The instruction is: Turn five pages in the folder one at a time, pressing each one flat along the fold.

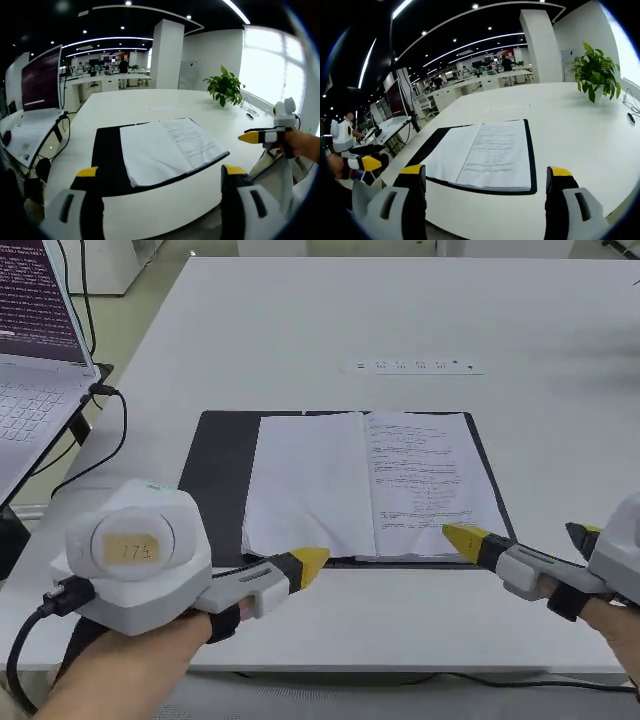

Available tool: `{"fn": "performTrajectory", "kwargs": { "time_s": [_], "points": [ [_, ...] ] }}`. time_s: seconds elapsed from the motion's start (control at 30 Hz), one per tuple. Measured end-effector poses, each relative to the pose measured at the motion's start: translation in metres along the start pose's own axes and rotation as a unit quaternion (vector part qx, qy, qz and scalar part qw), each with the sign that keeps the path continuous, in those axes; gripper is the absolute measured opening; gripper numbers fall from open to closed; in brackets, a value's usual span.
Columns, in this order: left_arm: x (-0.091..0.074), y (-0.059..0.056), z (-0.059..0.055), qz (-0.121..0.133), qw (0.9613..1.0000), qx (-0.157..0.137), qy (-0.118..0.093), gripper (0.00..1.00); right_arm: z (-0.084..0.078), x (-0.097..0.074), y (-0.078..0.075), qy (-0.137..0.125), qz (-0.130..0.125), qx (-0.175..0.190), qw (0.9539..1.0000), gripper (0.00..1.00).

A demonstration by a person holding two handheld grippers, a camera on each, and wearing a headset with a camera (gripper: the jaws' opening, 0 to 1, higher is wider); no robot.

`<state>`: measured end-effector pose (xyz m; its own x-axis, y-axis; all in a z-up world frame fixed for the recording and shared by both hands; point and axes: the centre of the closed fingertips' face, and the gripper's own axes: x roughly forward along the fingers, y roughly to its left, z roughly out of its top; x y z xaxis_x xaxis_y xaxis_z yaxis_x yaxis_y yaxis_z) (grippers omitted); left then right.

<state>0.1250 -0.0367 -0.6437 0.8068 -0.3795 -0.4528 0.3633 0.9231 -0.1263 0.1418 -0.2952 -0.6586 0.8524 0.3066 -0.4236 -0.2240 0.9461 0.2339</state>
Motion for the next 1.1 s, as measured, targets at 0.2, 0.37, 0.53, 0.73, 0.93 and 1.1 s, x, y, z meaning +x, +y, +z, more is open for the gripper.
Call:
{"fn": "performTrajectory", "kwargs": {
  "time_s": [0.2, 0.37, 0.53, 0.73, 0.93, 1.1],
  "points": [
    [-0.003, 0.004, 0.003, 0.007, 0.9999, 0.007, -0.005, 0.99, 0.008, -0.003, 0.001, -0.016, 0.0, -0.005, 0.9999, 1.0],
    [-0.006, 0.004, 0.011, 0.013, 0.9998, 0.008, -0.015, 0.99, 0.008, -0.004, -0.001, -0.016, -0.003, -0.007, 0.9998, 1.0],
    [-0.008, 0.006, 0.012, 0.018, 0.9996, 0.015, -0.016, 0.99, 0.004, -0.003, -0.003, -0.009, -0.004, -0.015, 0.9998, 1.0],
    [-0.009, 0.008, 0.01, 0.022, 0.9992, 0.032, -0.01, 0.99, 0.002, -0.004, -0.002, -0.006, -0.005, -0.019, 0.9998, 1.0],
    [-0.006, 0.008, 0.012, 0.019, 0.9993, 0.031, -0.012, 0.99, 0.004, -0.006, -0.005, -0.013, -0.009, -0.015, 0.9998, 1.0],
    [-0.004, 0.007, 0.016, 0.018, 0.9993, 0.029, -0.017, 0.99, 0.006, -0.006, -0.008, -0.016, -0.011, -0.013, 0.9997, 0.99]
  ]
}}
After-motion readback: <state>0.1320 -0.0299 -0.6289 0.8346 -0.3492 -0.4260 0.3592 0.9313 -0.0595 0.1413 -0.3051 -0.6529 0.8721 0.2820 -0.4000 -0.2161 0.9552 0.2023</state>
